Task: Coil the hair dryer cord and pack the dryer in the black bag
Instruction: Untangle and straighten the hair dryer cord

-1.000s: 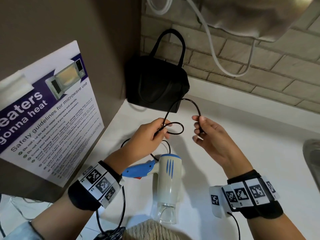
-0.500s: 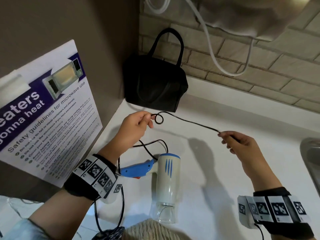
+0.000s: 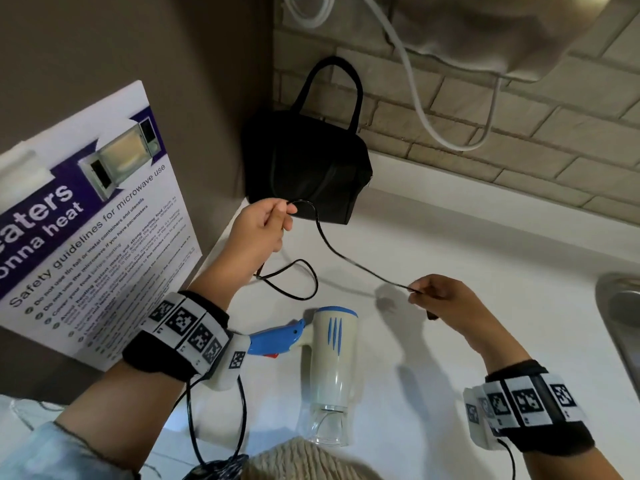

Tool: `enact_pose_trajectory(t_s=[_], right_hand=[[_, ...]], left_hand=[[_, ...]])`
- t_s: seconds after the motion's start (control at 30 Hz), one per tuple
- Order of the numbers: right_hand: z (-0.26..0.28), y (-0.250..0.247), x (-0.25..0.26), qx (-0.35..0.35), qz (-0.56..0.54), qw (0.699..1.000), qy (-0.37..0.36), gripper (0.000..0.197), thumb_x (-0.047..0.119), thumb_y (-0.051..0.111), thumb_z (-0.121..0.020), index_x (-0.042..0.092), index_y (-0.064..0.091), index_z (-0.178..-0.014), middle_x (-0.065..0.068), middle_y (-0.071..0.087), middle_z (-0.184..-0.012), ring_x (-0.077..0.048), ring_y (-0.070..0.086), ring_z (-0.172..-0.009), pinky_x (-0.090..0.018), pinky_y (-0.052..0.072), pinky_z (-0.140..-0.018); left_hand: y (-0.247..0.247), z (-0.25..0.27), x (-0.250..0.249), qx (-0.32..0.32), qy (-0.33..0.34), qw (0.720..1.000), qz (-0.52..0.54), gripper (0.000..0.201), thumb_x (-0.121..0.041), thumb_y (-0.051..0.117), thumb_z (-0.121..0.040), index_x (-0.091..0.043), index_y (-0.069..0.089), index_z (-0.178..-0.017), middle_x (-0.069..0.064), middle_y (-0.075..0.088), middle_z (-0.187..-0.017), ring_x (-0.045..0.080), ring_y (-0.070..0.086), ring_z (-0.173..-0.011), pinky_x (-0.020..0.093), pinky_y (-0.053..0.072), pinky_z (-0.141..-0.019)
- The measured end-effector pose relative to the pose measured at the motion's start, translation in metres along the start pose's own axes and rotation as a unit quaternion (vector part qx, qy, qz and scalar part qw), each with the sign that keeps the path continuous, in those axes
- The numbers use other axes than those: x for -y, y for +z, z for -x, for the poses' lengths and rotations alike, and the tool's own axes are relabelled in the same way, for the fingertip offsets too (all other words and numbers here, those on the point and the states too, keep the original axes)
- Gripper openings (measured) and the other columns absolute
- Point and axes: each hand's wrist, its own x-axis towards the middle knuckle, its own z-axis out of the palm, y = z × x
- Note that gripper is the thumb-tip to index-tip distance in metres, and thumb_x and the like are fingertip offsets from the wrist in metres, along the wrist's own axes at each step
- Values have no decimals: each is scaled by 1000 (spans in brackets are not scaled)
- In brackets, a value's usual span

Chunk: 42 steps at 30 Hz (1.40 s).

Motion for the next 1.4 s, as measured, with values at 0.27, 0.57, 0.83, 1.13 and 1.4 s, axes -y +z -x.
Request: enact_pose_trajectory(t_s=[0.27, 0.57, 0.83, 1.13, 1.4], right_hand=[[-14, 13, 46, 234, 146, 961, -18, 38, 10, 59, -86, 30, 55, -119, 7, 68, -101, -8, 60, -87, -24, 47, -73], [-23, 49, 114, 146, -63, 970, -186, 45, 54, 39, -95, 31, 50, -133, 10, 61, -125, -5, 51, -122, -28, 38, -105], [-24, 49, 99, 134, -57, 966, -213, 31, 25, 35, -104, 19, 58, -83, 6, 47, -72, -12, 44, -72, -24, 41, -72], [-29, 28, 14, 107, 101, 979, -141, 32, 12, 32, -102, 18, 42, -72, 4, 42, -69, -17, 42, -67, -27, 40, -70], [-31, 10, -22, 47, 107, 992, -43, 30, 1, 27, -93, 13, 47, -75, -1, 51, -69, -20, 56, -72, -23, 35, -58]], left_hand=[[11, 9, 4, 54, 53, 995, -58, 23, -25, 41, -101, -21, 64, -96, -14, 54, -63, 8, 41, -53, 18, 36, -50], [27, 19, -1, 100, 49, 992, -63, 24, -21, 41, -101, -15, 64, -103, -8, 54, -69, 1, 43, -51, 21, 36, -54], [8, 15, 1, 29, 41, 999, 1, 24, -20, 41, -101, -20, 63, -91, -12, 51, -65, 4, 41, -53, 17, 36, -50], [-8, 3, 3, -39, 11, 996, 84, 24, -15, 39, -102, -16, 60, -91, -1, 49, -73, -1, 43, -49, 14, 32, -45], [-16, -5, 11, -56, 5, 995, 86, 24, -16, 39, -103, -12, 60, -93, -3, 47, -71, 1, 37, -44, 13, 32, -44]])
